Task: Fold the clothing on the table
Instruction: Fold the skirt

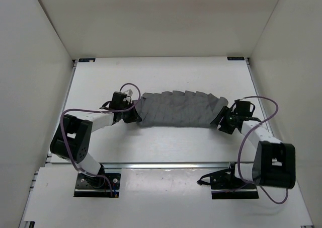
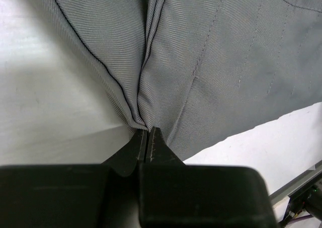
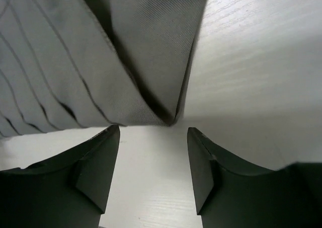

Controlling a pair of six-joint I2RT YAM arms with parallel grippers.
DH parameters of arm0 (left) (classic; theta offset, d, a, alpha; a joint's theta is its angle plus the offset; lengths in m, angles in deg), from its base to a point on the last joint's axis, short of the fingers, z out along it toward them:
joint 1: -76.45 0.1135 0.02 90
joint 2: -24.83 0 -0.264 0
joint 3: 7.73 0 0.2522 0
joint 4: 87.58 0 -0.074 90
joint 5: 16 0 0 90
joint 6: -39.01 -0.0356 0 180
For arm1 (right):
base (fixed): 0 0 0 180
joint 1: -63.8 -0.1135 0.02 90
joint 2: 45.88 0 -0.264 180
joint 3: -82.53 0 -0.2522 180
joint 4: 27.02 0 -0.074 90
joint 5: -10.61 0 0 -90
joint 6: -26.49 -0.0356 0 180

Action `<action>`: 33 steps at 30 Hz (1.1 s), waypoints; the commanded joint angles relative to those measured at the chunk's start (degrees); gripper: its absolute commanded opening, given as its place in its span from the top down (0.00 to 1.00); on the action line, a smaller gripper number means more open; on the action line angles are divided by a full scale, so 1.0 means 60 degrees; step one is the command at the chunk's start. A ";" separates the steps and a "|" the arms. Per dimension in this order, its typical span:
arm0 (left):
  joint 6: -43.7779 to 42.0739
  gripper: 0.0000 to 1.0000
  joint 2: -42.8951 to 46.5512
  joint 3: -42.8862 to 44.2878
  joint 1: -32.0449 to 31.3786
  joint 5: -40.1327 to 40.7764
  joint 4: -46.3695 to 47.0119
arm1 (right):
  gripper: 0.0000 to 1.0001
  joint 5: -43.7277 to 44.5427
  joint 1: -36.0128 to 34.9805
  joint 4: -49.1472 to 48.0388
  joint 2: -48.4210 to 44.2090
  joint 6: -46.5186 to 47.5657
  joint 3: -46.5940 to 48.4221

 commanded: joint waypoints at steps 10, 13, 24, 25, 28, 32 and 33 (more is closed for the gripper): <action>-0.0041 1.00 0.0961 -0.0904 -0.0018 0.0061 0.0207 | 1.00 -0.0201 -0.0476 -0.2204 0.1517 -0.0423 0.0425; -0.0084 1.00 0.0873 -0.1036 -0.0149 0.0119 0.0265 | 1.00 -0.0126 -0.0855 -0.2030 0.1239 0.0730 0.1389; 0.0267 1.00 0.1004 -0.1315 -0.0267 0.0237 0.0486 | 1.00 -0.2366 -0.5807 -0.1502 0.4047 0.1673 0.6354; 0.0281 1.00 0.1048 -0.1330 -0.0296 0.0280 0.0528 | 1.00 -0.2745 -0.6185 -0.1502 0.4544 0.1760 0.6677; 0.0340 1.00 0.1253 -0.1447 -0.0151 0.0353 0.0558 | 1.00 -0.3452 -0.6977 -0.1255 0.5672 0.1994 0.7512; 0.0340 1.00 0.1473 -0.1637 -0.0121 0.0310 0.0631 | 1.00 -0.3525 -0.7609 -0.1325 0.6511 0.1952 0.7852; 0.0340 1.00 0.1430 -0.1666 -0.0135 0.0339 0.0573 | 1.00 -0.3700 -0.7682 -0.1355 0.6729 0.1879 0.7867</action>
